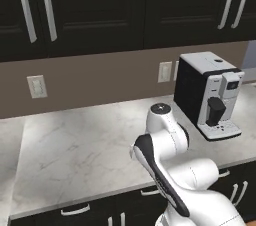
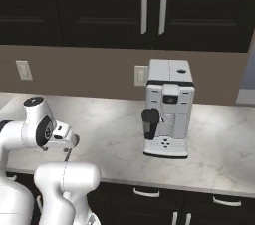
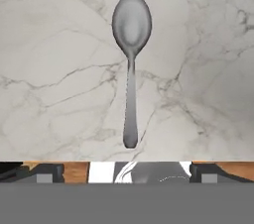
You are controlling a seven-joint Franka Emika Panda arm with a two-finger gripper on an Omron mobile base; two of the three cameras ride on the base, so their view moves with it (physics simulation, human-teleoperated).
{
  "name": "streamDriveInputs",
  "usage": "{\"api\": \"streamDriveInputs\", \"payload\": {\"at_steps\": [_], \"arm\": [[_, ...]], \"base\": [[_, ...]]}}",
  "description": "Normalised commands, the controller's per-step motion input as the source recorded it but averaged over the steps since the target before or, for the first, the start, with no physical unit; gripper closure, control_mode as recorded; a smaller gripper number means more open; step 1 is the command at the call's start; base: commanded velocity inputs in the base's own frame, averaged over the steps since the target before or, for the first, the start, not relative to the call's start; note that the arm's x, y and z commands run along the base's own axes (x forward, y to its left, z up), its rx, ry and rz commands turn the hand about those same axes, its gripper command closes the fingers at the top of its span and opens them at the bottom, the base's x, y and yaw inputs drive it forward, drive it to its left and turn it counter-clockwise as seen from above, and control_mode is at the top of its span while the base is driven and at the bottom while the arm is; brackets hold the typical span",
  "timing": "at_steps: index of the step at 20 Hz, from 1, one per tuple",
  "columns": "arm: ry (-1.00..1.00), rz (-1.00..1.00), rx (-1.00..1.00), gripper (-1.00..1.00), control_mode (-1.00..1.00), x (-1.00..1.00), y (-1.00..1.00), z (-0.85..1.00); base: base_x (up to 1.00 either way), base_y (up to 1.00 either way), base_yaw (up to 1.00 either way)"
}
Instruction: Take the fork and place it on the left side of the plate. Then take the spoon and place it on the right side of the plate. Make sure they're directly next to the plate.
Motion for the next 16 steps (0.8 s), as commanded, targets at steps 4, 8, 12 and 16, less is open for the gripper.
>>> {"api": "streamDriveInputs", "payload": {"at_steps": [4,8,12,16], "arm": [[0.0,0.0,0.0,-1.0,-1.0,0.44,-0.03,-0.42],[0.0,0.0,0.0,-1.0,-1.0,0.59,-0.01,-0.36],[0.0,0.0,0.0,-1.0,-1.0,0.55,0.0,-0.42],[0.0,0.0,0.0,-1.0,-1.0,0.28,-0.03,-0.49]], "base": [[0.0,0.0,0.0],[0.0,0.0,0.0],[0.0,0.0,0.0],[0.0,0.0,0.0]]}}
